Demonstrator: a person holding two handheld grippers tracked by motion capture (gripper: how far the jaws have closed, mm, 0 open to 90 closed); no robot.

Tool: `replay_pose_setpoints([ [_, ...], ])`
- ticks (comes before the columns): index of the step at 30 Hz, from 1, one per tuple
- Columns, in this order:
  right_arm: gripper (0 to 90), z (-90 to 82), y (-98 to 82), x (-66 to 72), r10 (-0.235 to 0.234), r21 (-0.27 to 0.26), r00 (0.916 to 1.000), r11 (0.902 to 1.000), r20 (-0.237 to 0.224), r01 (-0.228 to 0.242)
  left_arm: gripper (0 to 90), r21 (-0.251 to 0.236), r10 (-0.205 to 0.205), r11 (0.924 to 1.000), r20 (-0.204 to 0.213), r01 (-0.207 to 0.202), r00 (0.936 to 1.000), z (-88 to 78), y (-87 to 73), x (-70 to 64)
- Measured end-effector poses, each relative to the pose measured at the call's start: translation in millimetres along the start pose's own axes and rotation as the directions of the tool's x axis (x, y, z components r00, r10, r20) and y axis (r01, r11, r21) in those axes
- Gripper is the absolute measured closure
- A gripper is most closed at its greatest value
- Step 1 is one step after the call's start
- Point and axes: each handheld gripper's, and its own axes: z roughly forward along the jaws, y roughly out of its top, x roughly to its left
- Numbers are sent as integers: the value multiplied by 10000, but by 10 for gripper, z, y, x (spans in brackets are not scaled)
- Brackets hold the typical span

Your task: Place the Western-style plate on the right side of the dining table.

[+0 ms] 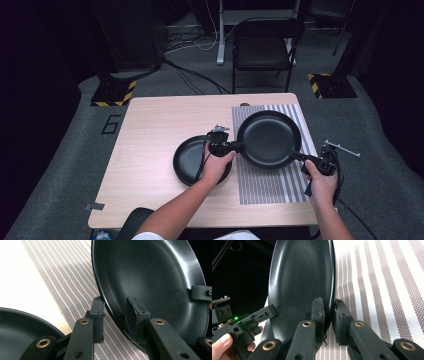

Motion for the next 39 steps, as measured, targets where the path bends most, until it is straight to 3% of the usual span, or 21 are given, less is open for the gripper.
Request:
replay_pose_setpoints([
  [28,805,31,-15,-191,166,-27,9987,9999,473,-165,684,538,-264,9982,71,260,9996,283,-52,30],
  [39,803,138,12,-297,91,144,9980,9998,630,-100,684,731,-459,9962,-71,463,9989,414,-75,113],
])
